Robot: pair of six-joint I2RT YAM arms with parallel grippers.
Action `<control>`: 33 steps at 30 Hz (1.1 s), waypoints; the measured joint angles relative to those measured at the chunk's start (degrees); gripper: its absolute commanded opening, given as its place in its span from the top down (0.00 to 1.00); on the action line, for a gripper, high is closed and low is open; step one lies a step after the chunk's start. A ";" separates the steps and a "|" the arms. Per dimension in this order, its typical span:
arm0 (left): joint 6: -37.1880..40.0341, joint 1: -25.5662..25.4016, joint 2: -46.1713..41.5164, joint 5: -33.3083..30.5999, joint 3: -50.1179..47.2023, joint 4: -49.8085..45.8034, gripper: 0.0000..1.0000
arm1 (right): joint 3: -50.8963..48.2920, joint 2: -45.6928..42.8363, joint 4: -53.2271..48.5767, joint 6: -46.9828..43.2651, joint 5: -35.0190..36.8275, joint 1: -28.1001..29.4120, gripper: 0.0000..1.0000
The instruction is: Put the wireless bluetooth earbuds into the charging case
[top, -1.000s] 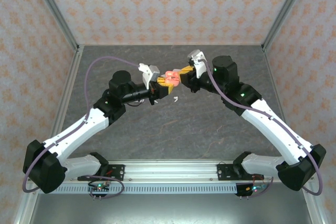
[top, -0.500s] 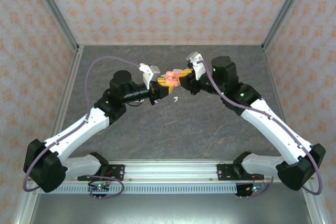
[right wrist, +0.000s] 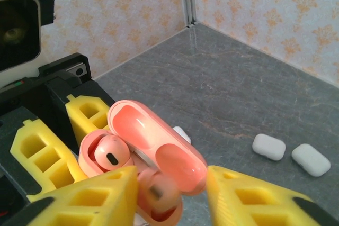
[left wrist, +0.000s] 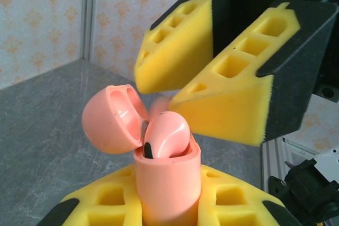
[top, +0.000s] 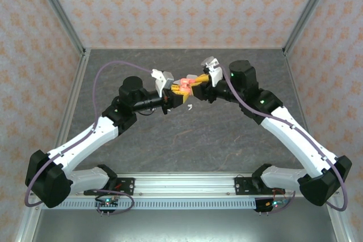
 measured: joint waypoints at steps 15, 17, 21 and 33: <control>3.13 -2.91 -0.02 -4.52 -1.60 5.38 1.00 | 8.20 -0.85 -2.86 12.85 -8.57 -9.40 0.09; 3.56 -2.91 -0.02 -4.76 -1.60 6.05 1.00 | 8.59 -0.07 -3.72 14.36 -11.02 -10.16 0.06; 3.74 -3.02 0.11 -4.79 -1.49 6.34 1.00 | 8.66 4.00 -4.83 16.72 -16.98 -10.43 0.05; 4.17 -3.13 1.57 -4.39 0.15 5.84 1.00 | 7.19 7.45 -2.32 20.68 -28.57 -8.00 0.17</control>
